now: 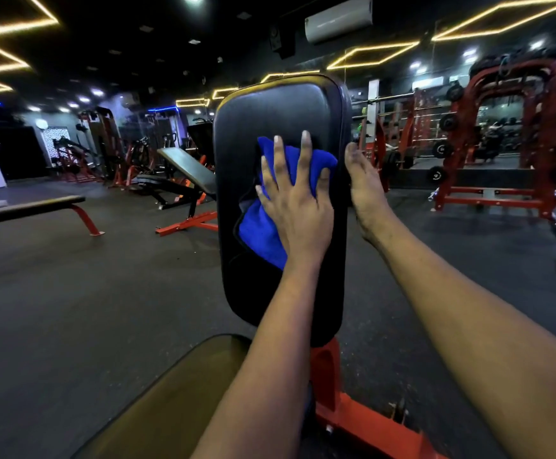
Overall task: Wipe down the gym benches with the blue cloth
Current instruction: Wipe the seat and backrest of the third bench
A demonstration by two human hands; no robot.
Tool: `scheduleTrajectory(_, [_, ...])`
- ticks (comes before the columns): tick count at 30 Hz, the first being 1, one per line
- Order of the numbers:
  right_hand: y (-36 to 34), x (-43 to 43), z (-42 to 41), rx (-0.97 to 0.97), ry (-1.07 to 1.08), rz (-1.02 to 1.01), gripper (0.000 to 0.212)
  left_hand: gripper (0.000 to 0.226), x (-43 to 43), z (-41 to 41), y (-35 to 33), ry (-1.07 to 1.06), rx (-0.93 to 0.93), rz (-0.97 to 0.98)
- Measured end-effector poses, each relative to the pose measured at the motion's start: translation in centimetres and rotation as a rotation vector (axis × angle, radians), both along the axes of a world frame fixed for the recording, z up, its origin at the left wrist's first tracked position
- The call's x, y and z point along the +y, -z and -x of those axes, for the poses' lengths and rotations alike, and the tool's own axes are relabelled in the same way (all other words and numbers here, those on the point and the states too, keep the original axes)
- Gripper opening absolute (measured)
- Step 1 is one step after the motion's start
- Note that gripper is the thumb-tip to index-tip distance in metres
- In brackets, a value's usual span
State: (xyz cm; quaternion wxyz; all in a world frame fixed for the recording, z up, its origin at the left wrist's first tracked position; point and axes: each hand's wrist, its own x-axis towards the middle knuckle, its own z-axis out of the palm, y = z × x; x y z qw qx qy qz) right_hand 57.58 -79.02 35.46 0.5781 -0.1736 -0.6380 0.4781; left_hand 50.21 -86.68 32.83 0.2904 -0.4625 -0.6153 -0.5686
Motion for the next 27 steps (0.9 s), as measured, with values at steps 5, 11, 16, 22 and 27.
scheduleTrajectory(5, [0.0, -0.4, -0.7, -0.011, -0.104, 0.016, 0.080, 0.051, -1.4, -1.3, 8.1, -0.048, -0.025, -0.013])
scheduleTrajectory(11, [0.4, -2.0, -0.8, 0.005, -0.098, 0.079, 0.055, 0.052, -2.9, -2.3, 12.1, -0.044, -0.076, 0.049])
scheduleTrajectory(16, [0.3, -1.8, -0.9, -0.004, -0.069, 0.087, 0.063, 0.052, -1.3, -1.2, 4.3, -0.061, -0.002, 0.000])
scheduleTrajectory(22, [0.5, -1.7, -1.1, -0.015, -0.096, 0.084, 0.088, 0.060, -1.9, -3.2, 10.7, -0.060, -0.037, -0.012])
scheduleTrajectory(27, [0.3, -2.1, -1.4, -0.058, -0.111, 0.083, 0.069, 0.065, -3.5, -4.5, 16.6, -0.066, -0.151, 0.062])
